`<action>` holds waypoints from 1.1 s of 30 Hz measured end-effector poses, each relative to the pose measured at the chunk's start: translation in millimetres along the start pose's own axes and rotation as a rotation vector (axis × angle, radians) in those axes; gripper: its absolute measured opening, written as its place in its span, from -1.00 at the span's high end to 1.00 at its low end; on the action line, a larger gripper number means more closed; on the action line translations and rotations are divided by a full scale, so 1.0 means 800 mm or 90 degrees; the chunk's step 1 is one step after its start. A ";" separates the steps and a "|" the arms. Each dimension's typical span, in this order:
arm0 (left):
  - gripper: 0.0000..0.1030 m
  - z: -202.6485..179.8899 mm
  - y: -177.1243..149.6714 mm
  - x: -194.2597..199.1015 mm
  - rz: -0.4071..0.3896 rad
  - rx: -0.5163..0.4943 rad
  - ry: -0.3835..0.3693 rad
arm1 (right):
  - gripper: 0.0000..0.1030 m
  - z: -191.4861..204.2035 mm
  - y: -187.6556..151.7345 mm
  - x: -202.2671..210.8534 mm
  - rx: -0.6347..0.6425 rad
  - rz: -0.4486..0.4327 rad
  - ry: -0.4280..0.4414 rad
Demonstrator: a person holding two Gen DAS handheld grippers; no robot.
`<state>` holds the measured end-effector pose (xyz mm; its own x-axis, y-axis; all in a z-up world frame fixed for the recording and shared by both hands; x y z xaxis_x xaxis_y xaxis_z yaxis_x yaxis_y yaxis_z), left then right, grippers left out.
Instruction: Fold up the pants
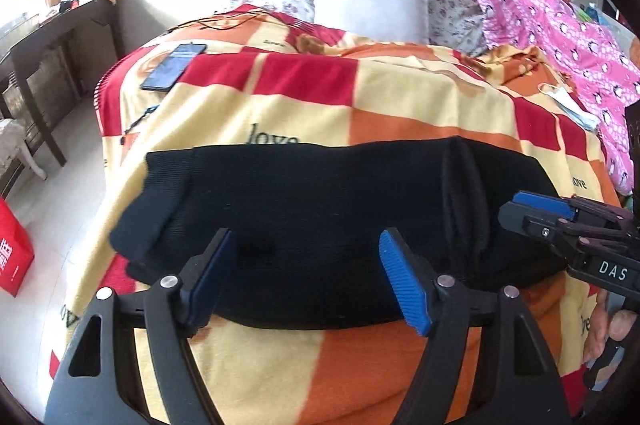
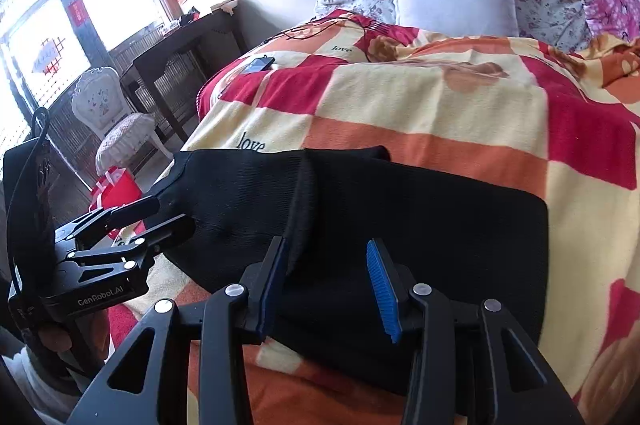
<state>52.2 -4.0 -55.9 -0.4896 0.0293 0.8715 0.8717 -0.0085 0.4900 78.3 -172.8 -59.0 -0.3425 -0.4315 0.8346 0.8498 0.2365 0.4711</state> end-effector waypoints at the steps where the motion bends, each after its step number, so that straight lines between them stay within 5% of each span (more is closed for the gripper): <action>1: -0.44 0.002 0.000 0.000 -0.001 0.003 0.003 | 0.17 0.003 0.001 -0.001 0.004 0.001 -0.003; 15: -0.44 0.029 -0.004 0.000 -0.001 0.036 0.012 | 0.09 0.022 0.001 -0.036 0.017 0.033 -0.023; 33: -0.47 0.032 -0.008 -0.002 0.009 0.052 -0.008 | -0.04 0.030 -0.003 -0.010 0.029 0.023 -0.027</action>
<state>47.7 21.4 -60.8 -0.4778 0.0424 0.8775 0.8774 0.0720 0.4743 69.3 -149.4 -59.8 -0.3301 -0.3850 0.8619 0.8432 0.2901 0.4526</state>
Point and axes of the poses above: each gripper's, at about its wrist camera, not at the fingertips, and x roughly against the way its jaws point, z to its left, y to its top, the point moved 5 cm from there along -x, roughly the way its jaws point, and after that the axes turned 15 degrees about z, right-handed, at the moved point
